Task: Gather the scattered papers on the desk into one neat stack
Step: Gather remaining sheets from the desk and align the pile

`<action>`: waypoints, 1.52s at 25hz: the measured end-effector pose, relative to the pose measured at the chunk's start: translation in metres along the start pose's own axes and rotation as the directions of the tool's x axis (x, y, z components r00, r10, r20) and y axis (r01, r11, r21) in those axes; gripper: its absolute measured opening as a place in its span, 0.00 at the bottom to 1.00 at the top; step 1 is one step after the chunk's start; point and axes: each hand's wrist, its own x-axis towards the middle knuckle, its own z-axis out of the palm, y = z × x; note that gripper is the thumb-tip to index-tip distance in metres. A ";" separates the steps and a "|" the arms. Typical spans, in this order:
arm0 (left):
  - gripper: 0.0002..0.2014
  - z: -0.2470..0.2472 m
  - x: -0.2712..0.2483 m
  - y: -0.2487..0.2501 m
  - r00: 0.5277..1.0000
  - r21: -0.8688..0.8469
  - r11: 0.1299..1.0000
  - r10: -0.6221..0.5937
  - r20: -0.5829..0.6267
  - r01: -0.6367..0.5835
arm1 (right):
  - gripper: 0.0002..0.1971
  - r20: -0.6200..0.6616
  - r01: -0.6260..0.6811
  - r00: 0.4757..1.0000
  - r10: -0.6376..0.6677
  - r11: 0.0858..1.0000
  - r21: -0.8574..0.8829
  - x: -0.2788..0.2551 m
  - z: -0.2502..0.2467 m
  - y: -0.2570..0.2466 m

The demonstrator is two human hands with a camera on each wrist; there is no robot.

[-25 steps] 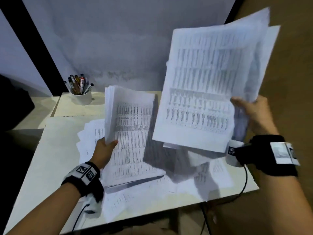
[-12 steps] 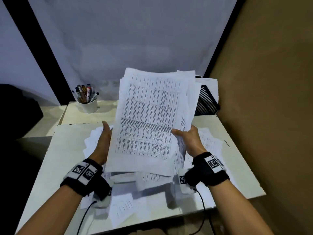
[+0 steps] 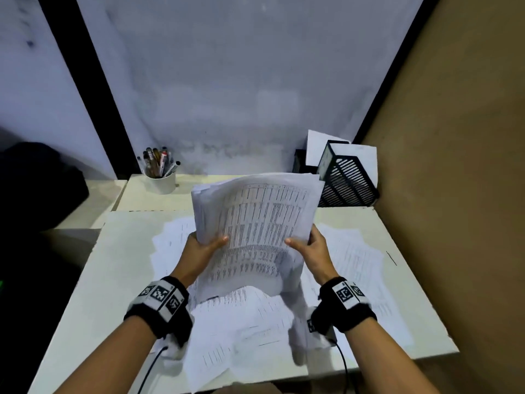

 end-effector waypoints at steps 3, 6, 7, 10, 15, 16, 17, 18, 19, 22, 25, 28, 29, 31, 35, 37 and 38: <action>0.07 0.001 0.000 0.011 0.998 -0.001 0.999 0.054 -0.011 -0.054 | 0.15 -0.042 0.045 0.998 -0.044 0.999 0.022 0.002 0.007 -0.011; 0.10 -0.001 -0.001 0.023 0.995 -0.082 0.991 0.103 -0.010 -0.104 | 0.17 -0.032 0.096 0.995 -0.094 0.993 0.075 0.006 0.010 -0.023; 0.15 -0.001 -0.002 0.027 0.993 -0.101 0.988 0.120 0.007 -0.119 | 0.20 -0.032 0.105 0.994 -0.103 0.990 0.097 0.007 0.009 -0.026; 0.25 0.000 -0.001 0.039 0.984 -0.144 0.973 0.179 -0.013 -0.179 | 0.31 -0.068 0.158 0.986 -0.149 0.976 0.151 0.010 0.012 -0.041; 0.32 0.003 0.005 0.057 0.945 -0.179 0.929 0.310 -0.104 -0.324 | 0.21 -0.113 0.290 0.954 -0.278 0.951 0.110 0.019 0.021 -0.066; 0.29 0.005 0.006 0.060 0.938 -0.158 0.927 0.321 -0.132 -0.339 | 0.21 -0.107 0.302 0.951 -0.291 0.947 0.112 0.020 0.023 -0.069; 0.25 0.007 0.006 0.064 0.931 -0.143 0.925 0.329 -0.160 -0.351 | 0.20 -0.106 0.300 0.952 -0.288 0.946 0.125 0.023 0.025 -0.069; 0.21 0.010 0.007 0.068 0.922 -0.128 0.923 0.336 -0.191 -0.363 | 0.18 -0.109 0.298 0.952 -0.285 0.945 0.134 0.025 0.026 -0.070; 0.19 0.013 0.009 0.072 0.912 -0.112 0.921 0.341 -0.226 -0.372 | 0.15 -0.116 0.294 0.953 -0.279 0.946 0.139 0.027 0.027 -0.071; 0.19 0.020 0.015 0.078 0.870 -0.076 0.917 0.342 -0.356 -0.392 | 0.15 -0.221 0.247 0.952 -0.214 0.959 0.135 0.033 0.035 -0.076; 0.13 0.023 0.020 0.078 0.850 -0.070 0.924 0.314 -0.422 -0.376 | 0.16 -0.359 0.228 0.919 -0.161 0.962 0.152 0.038 0.043 -0.082; 0.10 0.022 0.021 0.077 0.852 -0.066 0.923 0.321 -0.413 -0.379 | 0.20 -0.421 0.232 0.895 -0.148 0.960 0.156 0.042 0.044 -0.082; 0.10 0.021 0.021 0.077 0.851 -0.065 0.921 0.326 -0.412 -0.384 | 0.21 -0.423 0.223 0.895 -0.141 0.963 0.150 0.042 0.045 -0.085; 0.12 0.021 0.021 0.078 0.849 -0.065 0.918 0.332 -0.410 -0.390 | 0.21 -0.430 0.198 0.895 -0.115 0.968 0.152 0.044 0.045 -0.088; 0.11 0.020 0.022 0.077 0.851 -0.060 0.920 0.332 -0.407 -0.387 | 0.16 -0.422 0.198 0.898 -0.124 0.971 0.135 0.048 0.045 -0.089; 0.06 0.019 0.023 0.078 0.859 -0.069 0.925 0.317 -0.402 -0.373 | 0.09 -0.395 0.196 0.909 -0.134 0.973 0.121 0.049 0.042 -0.089; 0.05 0.018 0.023 0.079 0.861 -0.068 0.925 0.320 -0.395 -0.375 | 0.05 -0.367 0.192 0.921 -0.133 0.973 0.130 0.050 0.039 -0.089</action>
